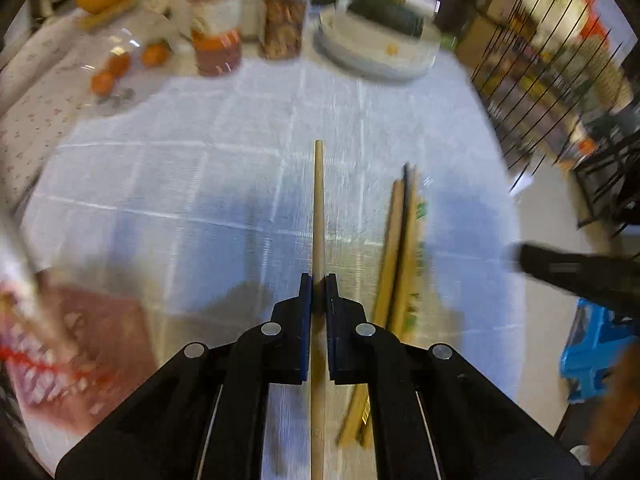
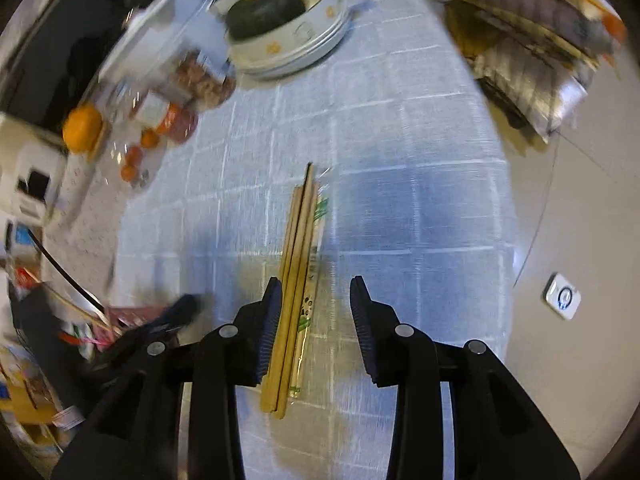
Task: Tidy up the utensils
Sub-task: 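Grasp a wooden chopstick from the bundle with the left gripper while the right gripper reaches the bundle, then drop the chopstick into the pink holder with the left gripper while the right grasps another chopstick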
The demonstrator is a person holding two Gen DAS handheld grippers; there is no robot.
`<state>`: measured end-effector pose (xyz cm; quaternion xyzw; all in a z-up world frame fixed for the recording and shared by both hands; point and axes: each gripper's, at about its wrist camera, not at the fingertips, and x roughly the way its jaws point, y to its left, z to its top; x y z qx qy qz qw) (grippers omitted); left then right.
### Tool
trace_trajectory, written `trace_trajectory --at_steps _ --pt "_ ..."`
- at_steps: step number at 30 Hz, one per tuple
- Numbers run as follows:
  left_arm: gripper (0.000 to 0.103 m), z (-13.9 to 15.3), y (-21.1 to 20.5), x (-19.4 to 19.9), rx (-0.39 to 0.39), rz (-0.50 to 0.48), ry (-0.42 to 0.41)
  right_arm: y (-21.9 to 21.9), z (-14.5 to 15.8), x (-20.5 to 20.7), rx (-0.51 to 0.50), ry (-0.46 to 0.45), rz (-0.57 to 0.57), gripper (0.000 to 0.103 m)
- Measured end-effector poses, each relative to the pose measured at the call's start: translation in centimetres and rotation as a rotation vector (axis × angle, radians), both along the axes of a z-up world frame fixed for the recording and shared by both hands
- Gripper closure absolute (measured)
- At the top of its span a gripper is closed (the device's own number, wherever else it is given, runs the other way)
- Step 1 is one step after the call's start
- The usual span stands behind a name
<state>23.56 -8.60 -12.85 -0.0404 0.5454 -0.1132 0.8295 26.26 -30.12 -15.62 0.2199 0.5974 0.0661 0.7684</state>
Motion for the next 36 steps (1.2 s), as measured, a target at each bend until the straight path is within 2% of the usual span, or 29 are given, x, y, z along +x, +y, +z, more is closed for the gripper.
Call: trace_trajectory --at_steps 4,9,14,19,24,26,36 --pt "0.098 5.6 2.0 -2.6 -0.046 0.017 -0.115 2.9 -1.7 0.6 0.015 0.031 0.088 0.079" --pt "0.098 9.1 4.2 -6.7 -0.083 0.025 -0.181 5.0 -2.8 1.2 0.001 0.033 0.126 0.087" --pt "0.098 8.5 6.2 -7.7 -0.171 0.065 -0.151 5.4 -4.6 1.9 -0.077 0.070 0.098 0.089" --pt "0.098 8.3 6.2 -8.2 -0.188 0.037 -0.143 5.9 -5.6 2.5 -0.105 0.070 0.096 0.089" --pt "0.098 8.8 6.8 -8.7 -0.179 0.031 -0.167 6.6 -5.3 2.5 -0.170 0.064 0.129 0.095" --pt "0.098 8.9 7.0 -8.6 -0.189 0.037 -0.167 6.5 -5.2 2.4 -0.148 0.074 0.123 0.096" --pt "0.098 9.0 6.7 -8.7 -0.186 0.028 -0.192 6.1 -1.7 1.3 -0.113 -0.009 0.138 0.096"
